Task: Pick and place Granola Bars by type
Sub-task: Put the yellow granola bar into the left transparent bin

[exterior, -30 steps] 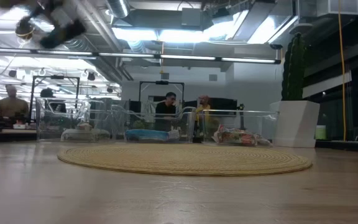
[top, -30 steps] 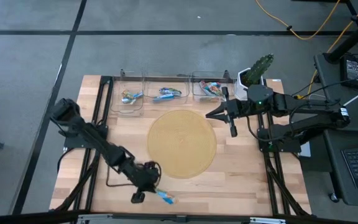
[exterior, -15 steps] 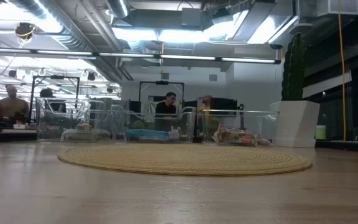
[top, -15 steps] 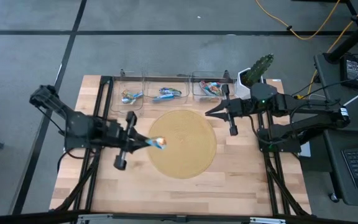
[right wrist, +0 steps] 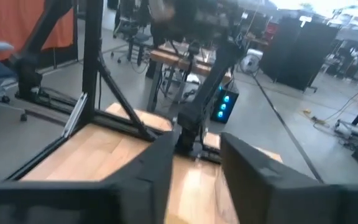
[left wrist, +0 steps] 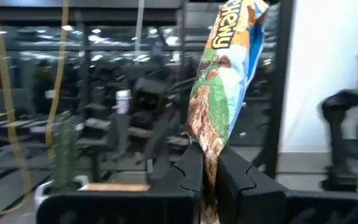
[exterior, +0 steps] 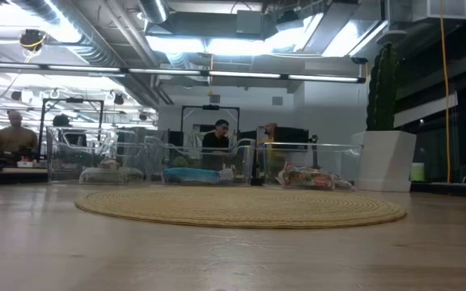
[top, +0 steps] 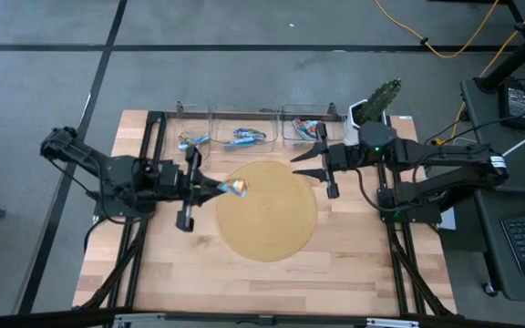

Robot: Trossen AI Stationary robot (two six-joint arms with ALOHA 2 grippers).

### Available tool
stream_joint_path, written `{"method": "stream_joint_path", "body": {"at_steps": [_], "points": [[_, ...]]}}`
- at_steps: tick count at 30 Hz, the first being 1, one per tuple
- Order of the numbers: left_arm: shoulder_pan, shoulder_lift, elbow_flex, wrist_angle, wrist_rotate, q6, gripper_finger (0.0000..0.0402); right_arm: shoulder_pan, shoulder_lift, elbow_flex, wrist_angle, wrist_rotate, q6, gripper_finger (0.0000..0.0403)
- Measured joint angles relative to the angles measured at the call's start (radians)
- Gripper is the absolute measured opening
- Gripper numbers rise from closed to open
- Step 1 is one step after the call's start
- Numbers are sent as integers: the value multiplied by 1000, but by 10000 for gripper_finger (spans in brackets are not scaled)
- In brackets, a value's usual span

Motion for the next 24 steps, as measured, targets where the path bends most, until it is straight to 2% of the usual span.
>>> {"method": "stream_joint_path", "body": {"at_steps": [5,10,17,24], "points": [[57,29,0,-41,-63,-22,6,0,41,0,152,32,48,212],[110,77,-1,-58,-89,-33,6,0,104,70,171,78,49,271],[164,130,-1,-94,-50,-33,6,0,218,203,163,66,49,284],[204,149,-1,-151,-85,-41,6,0,261,283,110,12,49,276]]}}
